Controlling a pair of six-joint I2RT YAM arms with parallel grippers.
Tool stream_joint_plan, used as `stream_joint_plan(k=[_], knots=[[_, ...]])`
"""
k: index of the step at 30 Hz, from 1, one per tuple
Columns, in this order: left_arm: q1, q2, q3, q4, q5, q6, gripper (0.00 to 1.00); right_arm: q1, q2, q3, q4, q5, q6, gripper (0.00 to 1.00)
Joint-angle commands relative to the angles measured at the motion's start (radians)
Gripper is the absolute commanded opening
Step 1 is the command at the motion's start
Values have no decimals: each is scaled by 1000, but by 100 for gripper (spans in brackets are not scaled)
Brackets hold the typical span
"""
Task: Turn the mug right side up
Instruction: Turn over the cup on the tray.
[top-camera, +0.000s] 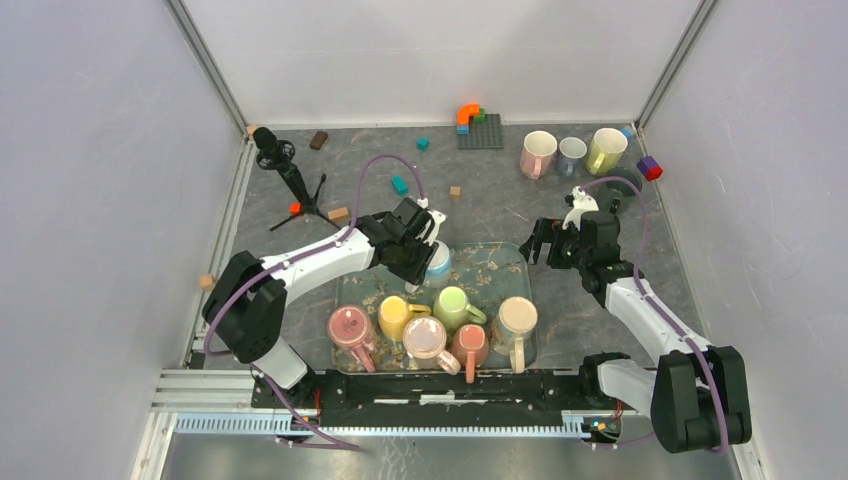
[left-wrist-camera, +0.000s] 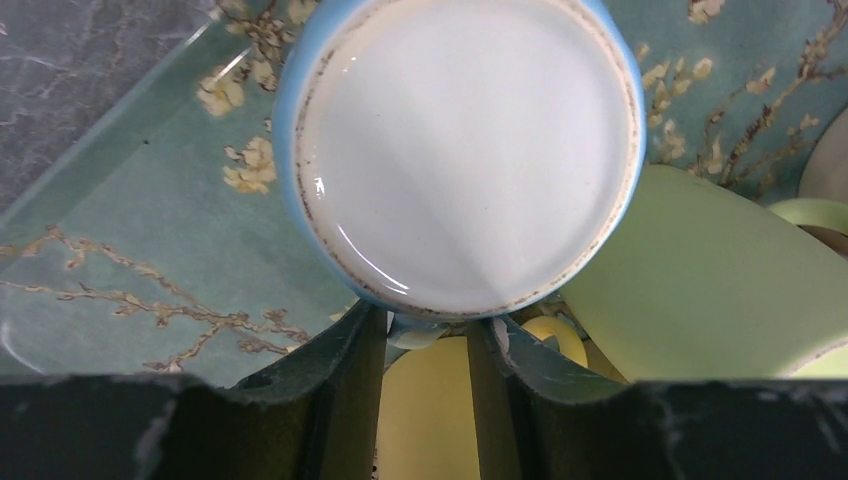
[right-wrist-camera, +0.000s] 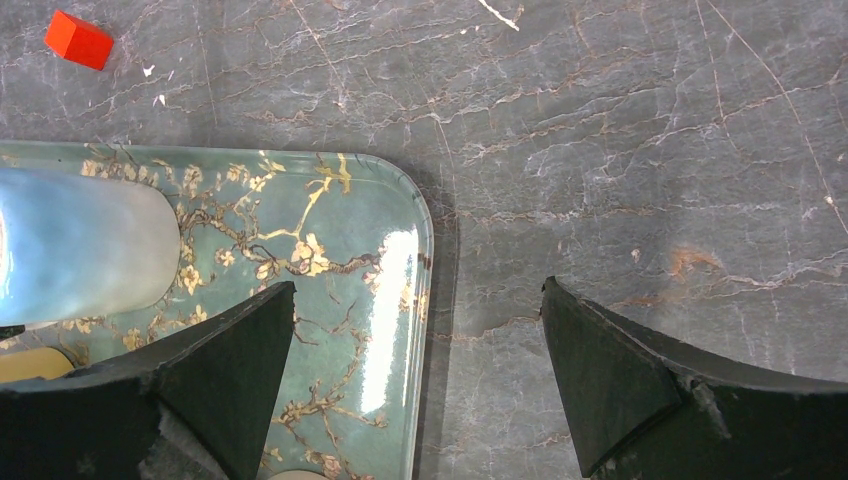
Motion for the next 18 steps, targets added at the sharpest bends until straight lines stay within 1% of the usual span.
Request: stream_joint_plan(k=[1,5,8,15,16,18], knots=[[-3,-3,35,64,-54,-45,42,6,-10,11,27,6,-9,98],[-5,-12,33,94,-38,-42,41,6,-15,13,23,5,-7,98],[-9,-17,30,113,-13,-33,36,5,-21,13,19,5,-7,98],[-14,-38,33,140,-20,-35,5,5,-36,8,11,8,-3,98],[-14,-43,33,144,-29,-38,2,7,-38,9,12,7,-2,98],[-14,-64,29,160,-45,-44,2,5,-45,11,11,6,0,98]])
